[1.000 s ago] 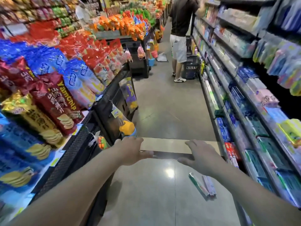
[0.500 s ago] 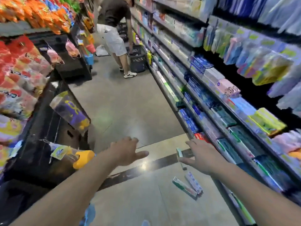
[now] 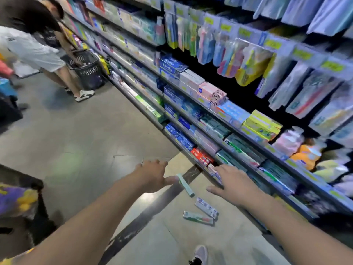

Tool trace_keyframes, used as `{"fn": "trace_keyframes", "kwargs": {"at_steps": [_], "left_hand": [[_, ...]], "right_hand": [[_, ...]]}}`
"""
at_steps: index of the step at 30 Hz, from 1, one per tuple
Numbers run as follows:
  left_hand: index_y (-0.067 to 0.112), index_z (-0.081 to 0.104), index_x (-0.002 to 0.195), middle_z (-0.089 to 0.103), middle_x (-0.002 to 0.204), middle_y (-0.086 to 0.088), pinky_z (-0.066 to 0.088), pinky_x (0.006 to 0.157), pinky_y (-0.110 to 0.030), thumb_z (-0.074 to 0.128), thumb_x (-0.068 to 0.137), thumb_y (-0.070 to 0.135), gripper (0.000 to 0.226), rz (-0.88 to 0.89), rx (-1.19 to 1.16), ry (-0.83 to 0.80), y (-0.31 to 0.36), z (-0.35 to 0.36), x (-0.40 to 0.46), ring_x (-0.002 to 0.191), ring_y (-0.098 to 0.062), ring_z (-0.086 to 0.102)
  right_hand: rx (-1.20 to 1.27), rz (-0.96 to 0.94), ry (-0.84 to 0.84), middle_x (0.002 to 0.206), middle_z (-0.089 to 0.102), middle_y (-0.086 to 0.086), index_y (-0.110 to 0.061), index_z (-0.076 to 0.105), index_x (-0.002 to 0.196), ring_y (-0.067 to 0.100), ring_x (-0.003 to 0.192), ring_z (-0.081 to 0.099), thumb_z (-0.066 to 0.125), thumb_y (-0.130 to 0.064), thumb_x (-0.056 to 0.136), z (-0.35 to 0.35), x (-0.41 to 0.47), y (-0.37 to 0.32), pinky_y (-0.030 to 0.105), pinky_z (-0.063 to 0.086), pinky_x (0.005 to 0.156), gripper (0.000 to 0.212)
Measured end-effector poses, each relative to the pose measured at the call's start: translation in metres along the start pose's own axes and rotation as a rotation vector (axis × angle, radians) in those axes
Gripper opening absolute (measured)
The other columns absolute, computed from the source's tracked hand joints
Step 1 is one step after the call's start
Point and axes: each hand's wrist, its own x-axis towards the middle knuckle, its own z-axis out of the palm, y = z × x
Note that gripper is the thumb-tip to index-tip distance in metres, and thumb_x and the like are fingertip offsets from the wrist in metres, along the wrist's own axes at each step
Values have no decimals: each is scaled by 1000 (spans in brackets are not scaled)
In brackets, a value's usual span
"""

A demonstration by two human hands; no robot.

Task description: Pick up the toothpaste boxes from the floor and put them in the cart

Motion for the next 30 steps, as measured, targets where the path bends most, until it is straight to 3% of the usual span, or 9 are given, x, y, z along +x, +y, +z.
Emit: {"fn": "trace_keyframes", "kwargs": {"at_steps": [8,14,18,22,27,30], "left_hand": [[20,34,145,45,141,-9,35,106,-49,33,82,79,86,180,116,-47,28,-24,102,128,-30,43],[22,35,144,41,146,-6,32,107,-48,42,87,72,76,366,258,-80,33,24,210,133,-27,39],[24,34,144,41,144,-3,33,107,-45,50,86,66,74,440,335,-120,28,97,294,133,-25,39],[22,29,147,39,146,-4,33,107,-44,54,86,62,77,480,401,-126,20,202,382,133,-25,38],[23,22,149,30,153,-4,32,109,-45,58,85,59,82,513,500,-147,1,352,493,137,-27,33],[23,19,150,28,155,-6,33,109,-46,60,84,58,84,563,597,-115,-13,431,556,140,-28,30]], "right_hand": [[89,130,-59,138,46,3,-21,40,140,24,126,44,45,-76,83,18,52,39,39,40,102,79],[141,258,-115,137,47,2,-21,41,138,24,129,42,53,-65,85,100,97,59,39,36,106,70],[203,314,-134,126,50,-2,-25,46,131,21,121,46,59,-59,81,201,136,69,36,38,101,62],[240,381,-166,132,49,0,-23,46,132,21,125,46,63,-50,80,338,174,79,34,36,104,61],[201,401,-259,131,50,4,-20,48,131,24,125,46,61,-31,86,515,218,93,39,39,104,47],[174,392,-347,133,47,7,-17,47,134,27,126,44,62,-22,86,607,245,97,43,39,104,51]]}}
